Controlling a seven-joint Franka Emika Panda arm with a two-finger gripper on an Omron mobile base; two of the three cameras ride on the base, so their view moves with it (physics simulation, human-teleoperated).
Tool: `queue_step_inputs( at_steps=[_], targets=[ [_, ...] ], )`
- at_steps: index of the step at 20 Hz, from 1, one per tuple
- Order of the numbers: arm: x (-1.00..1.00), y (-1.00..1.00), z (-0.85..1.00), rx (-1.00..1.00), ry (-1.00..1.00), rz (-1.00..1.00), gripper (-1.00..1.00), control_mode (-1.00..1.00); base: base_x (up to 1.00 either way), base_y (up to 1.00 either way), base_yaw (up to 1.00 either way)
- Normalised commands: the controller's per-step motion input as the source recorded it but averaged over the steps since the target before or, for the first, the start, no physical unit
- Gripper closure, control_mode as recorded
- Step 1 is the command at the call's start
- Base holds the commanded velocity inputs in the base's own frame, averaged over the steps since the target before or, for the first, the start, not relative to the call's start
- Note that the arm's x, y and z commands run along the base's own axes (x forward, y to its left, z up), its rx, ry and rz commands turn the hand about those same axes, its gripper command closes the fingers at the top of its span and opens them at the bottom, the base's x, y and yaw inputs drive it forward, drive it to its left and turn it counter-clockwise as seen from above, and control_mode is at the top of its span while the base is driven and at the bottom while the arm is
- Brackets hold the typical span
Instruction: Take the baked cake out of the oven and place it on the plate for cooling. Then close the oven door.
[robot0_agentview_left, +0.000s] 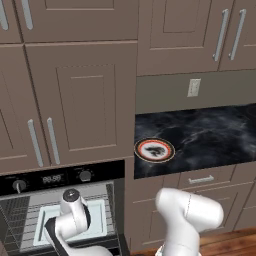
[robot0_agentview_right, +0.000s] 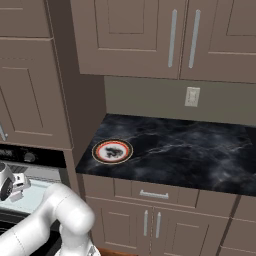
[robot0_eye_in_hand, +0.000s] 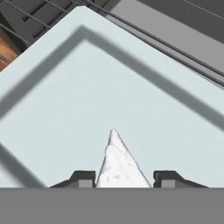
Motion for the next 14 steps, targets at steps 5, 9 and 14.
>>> queue_step_inputs(
  at_steps=[5, 9, 14],
  targets=[
    [-0.25, -0.05, 0.39, 0.0, 0.0, 0.05, 1.0, -1.0, 0.0, 0.0, 0.0],
    [-0.28, -0.11, 0.42, 0.0, -0.03, 0.0, 1.0, -1.0, 0.0, 0.0, 0.0],
    [-0.27, -0.2, 0.41, 0.0, -0.02, 0.0, 1.0, -1.0, 0.0, 0.0, 0.0]
  ],
)
